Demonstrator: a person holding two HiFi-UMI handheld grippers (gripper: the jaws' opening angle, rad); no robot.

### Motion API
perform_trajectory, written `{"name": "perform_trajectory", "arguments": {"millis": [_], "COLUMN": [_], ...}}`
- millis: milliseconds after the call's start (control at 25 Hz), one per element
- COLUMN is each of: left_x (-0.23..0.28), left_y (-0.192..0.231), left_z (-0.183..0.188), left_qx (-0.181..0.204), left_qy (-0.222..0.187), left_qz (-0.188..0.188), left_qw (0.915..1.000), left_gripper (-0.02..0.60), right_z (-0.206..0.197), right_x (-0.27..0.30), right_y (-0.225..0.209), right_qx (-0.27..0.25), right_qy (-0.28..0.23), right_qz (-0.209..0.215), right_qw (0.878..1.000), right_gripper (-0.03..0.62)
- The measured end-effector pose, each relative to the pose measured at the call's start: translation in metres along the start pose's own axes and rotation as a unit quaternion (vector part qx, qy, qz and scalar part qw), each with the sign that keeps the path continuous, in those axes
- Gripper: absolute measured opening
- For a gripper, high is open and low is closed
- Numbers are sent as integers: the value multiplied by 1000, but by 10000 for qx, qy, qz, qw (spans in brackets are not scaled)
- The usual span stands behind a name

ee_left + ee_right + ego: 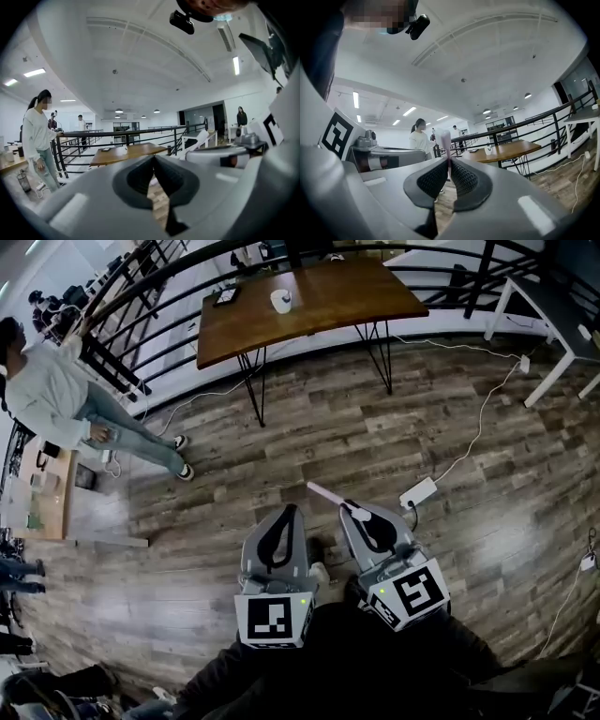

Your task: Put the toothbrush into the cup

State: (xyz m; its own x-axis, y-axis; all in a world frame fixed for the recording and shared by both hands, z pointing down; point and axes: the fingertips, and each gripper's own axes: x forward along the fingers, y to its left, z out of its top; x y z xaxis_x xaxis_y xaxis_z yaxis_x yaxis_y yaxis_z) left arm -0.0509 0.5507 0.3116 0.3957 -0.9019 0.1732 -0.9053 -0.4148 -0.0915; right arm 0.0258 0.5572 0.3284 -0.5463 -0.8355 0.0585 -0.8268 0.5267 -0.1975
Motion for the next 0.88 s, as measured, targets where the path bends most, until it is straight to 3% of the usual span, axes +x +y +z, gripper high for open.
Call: {"name": "perform_trajectory", "arguments": {"millis": [520, 880], "left_x": [79, 125], "left_y": [83, 124], "left_z": [18, 24], "left_qx": [-273, -378], "left_qy": [-140, -264], "left_qz": [-122, -439], "left_qw": [9995, 9980], "left_gripper": [9, 9], "right_z": [14, 30], "right_x": [113, 173], "right_y": [-9, -23], "right_qx": [-204, -337], "right_qy": [206, 160], "right_qz": [25, -291], "right_qw": [9996, 9989], "right_gripper": [21, 21]}}
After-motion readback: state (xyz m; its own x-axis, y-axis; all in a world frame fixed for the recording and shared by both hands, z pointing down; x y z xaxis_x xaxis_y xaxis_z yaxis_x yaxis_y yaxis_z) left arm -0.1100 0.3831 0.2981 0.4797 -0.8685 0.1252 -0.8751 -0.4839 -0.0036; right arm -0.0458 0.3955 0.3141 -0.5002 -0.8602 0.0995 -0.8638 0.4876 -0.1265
